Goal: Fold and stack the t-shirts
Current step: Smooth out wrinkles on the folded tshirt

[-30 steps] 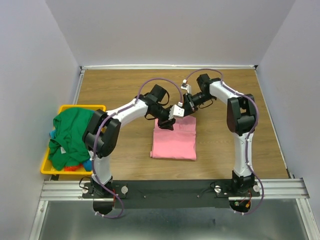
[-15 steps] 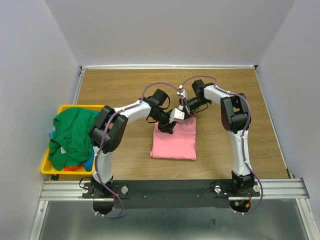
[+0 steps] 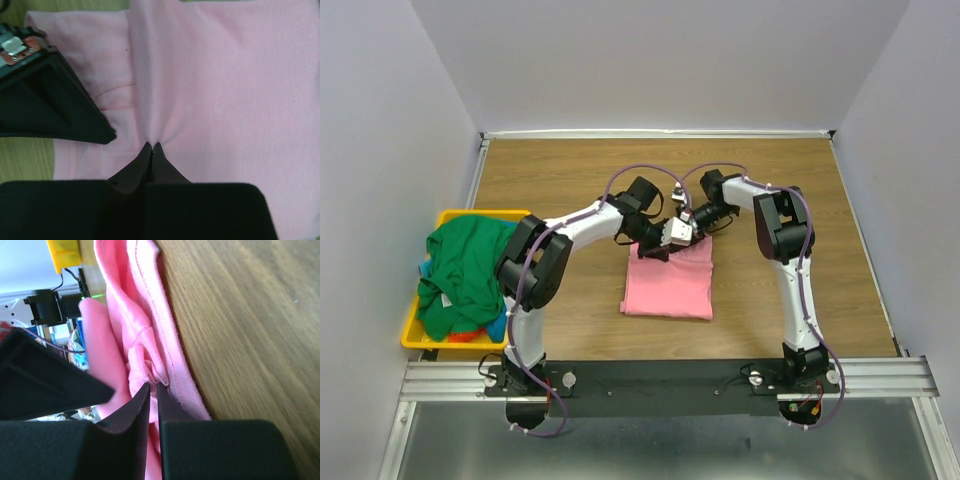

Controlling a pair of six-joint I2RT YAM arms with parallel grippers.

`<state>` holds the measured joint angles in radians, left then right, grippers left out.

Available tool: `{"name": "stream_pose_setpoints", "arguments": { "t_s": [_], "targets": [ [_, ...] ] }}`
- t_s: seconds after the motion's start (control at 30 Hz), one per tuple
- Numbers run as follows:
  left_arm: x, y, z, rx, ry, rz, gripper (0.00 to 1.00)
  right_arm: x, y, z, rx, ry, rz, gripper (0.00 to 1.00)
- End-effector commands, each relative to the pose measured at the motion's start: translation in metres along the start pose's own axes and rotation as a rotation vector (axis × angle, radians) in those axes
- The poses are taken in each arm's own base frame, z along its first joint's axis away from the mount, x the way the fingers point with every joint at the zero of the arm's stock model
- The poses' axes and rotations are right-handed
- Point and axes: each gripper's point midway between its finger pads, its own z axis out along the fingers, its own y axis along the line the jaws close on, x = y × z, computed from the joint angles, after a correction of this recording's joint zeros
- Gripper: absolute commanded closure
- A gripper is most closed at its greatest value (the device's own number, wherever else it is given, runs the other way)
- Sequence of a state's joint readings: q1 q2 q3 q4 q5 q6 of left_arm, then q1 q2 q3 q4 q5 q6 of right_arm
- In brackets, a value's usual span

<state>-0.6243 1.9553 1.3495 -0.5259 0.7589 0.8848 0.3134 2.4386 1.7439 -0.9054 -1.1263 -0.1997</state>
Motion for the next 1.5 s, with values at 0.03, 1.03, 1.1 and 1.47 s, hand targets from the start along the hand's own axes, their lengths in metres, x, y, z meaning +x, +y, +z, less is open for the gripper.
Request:
{"name": "stream_pose_setpoints", "arguments": {
  "t_s": [0.03,1.03,1.1,1.47],
  "targets": [
    [-0.023,0.007,-0.023,-0.066,0.0,0.098,1.0,0.019,-0.026,0.011,0.044,0.045,-0.01,0.83],
    [-0.016,0.086,-0.044,-0.318,0.037,0.191,0.72,0.007,-0.011,0.001,0.07,0.02,-0.073,0.83],
    [-0.023,0.087,-0.054,-0.349,0.025,0.2,0.61,0.004,-0.006,-0.004,0.086,0.012,-0.087,0.82],
    [-0.028,0.041,-0.093,-0.283,-0.061,-0.01,0.62,-0.013,-0.003,-0.018,0.207,-0.013,-0.084,0.8]
  ]
}}
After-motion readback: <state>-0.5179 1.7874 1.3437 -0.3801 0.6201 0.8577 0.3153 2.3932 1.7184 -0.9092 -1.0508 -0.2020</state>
